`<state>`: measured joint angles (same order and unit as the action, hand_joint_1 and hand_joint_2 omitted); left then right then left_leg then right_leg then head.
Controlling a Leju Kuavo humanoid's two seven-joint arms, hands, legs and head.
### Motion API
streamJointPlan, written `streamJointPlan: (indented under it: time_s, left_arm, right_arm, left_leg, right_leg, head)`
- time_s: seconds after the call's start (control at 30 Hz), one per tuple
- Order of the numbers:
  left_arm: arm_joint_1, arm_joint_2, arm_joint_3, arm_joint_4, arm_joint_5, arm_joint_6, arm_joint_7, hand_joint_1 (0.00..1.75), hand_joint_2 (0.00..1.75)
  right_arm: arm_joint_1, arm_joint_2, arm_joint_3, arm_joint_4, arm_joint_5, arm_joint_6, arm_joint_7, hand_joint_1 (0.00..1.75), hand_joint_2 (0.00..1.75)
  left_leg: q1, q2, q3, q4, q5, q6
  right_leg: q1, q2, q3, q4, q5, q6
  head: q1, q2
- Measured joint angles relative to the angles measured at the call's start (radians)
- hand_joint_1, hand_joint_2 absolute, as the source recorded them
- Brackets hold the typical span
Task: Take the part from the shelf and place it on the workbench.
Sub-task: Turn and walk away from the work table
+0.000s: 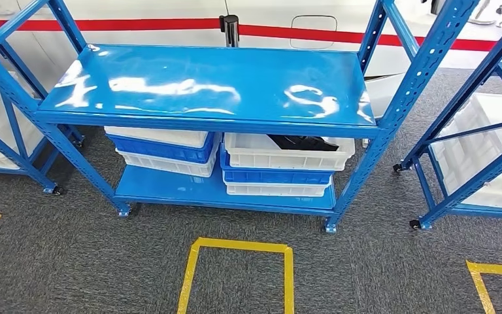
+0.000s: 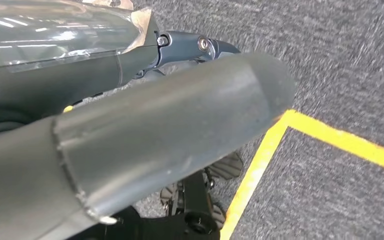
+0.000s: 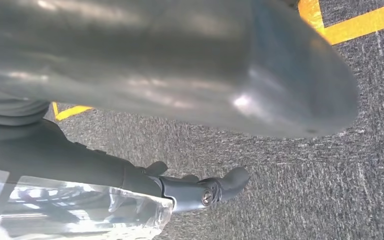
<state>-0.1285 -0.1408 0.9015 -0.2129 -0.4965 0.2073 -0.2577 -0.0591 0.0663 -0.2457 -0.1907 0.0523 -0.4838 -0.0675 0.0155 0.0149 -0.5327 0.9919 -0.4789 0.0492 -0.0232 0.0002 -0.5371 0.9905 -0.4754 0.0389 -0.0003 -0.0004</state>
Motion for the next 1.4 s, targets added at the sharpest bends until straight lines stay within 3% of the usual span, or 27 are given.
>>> streamJointPlan:
  time_s: [0.13,0.27,0.33,1.0,1.13,1.23,1.37,1.4]
  left_arm:
    - [-0.002,0.000,0.000,0.000,-0.008,0.000,0.002,0.00,0.00]
    - [-0.004,-0.001,-0.001,0.000,-0.014,0.000,0.006,0.00,0.00]
    - [-0.004,-0.001,-0.001,0.000,-0.015,0.000,0.006,0.00,0.00]
    - [-0.012,-0.002,-0.008,0.000,-0.029,0.001,0.016,0.00,0.00]
    - [-0.014,-0.002,-0.015,0.000,-0.029,0.002,0.018,0.00,1.75]
    - [-0.014,-0.002,-0.015,0.000,-0.028,0.006,0.016,0.00,1.75]
    - [-0.014,-0.002,-0.015,0.000,-0.023,-0.004,-0.009,0.00,1.75]
    - [-0.013,-0.001,-0.016,0.000,-0.021,-0.004,-0.014,0.00,1.75]
  right_arm:
    - [0.000,0.000,0.000,0.000,0.000,-0.001,0.004,0.00,0.00]
    - [0.000,0.000,-0.002,0.000,-0.001,-0.002,0.011,0.00,0.00]
    - [0.000,0.000,-0.004,0.000,-0.001,-0.002,0.012,0.00,0.00]
    - [0.000,0.001,-0.007,0.000,-0.010,-0.005,0.015,0.00,0.00]
    - [0.001,0.002,-0.007,0.000,-0.009,-0.005,0.014,0.00,0.00]
    - [0.002,0.005,-0.007,0.000,-0.006,-0.004,0.013,0.00,0.00]
    - [0.002,0.007,-0.007,0.000,0.004,-0.003,0.006,0.00,1.75]
    - [0.002,0.007,-0.007,0.000,0.007,-0.003,0.000,0.00,1.75]
  left_leg:
    - [0.004,0.000,0.002,-0.005,0.004,-0.010]
    - [0.007,0.000,0.002,-0.008,0.005,-0.036]
    - [0.007,0.000,0.002,-0.008,0.005,-0.041]
    - [-0.002,0.000,0.002,-0.006,0.005,-0.042]
    - [-0.002,0.000,0.002,-0.007,0.005,-0.042]
    - [-0.002,0.000,0.002,-0.007,0.005,-0.042]
    - [-0.002,0.000,0.002,-0.007,0.005,-0.042]
    - [-0.002,0.000,0.002,-0.007,0.005,-0.042]
  right_leg:
    - [0.006,0.000,0.000,0.000,0.000,-0.003]
    - [0.011,0.000,-0.002,0.001,0.000,-0.014]
    - [0.012,0.000,-0.002,0.002,0.000,-0.015]
    - [0.004,0.000,-0.002,0.001,0.000,-0.015]
    - [0.004,0.000,-0.002,0.002,0.000,-0.015]
    - [0.004,0.000,-0.002,0.002,0.000,-0.015]
    - [0.004,0.000,-0.002,0.002,0.000,-0.015]
    - [0.004,0.000,-0.002,0.002,0.000,-0.015]
  head:
    - [0.000,0.000]
    - [0.000,0.000]
    - [0.000,0.000]
    - [0.000,0.000]
    - [0.000,0.000]
    - [0.000,0.000]
    - [0.000,0.000]
    - [0.000,0.000]
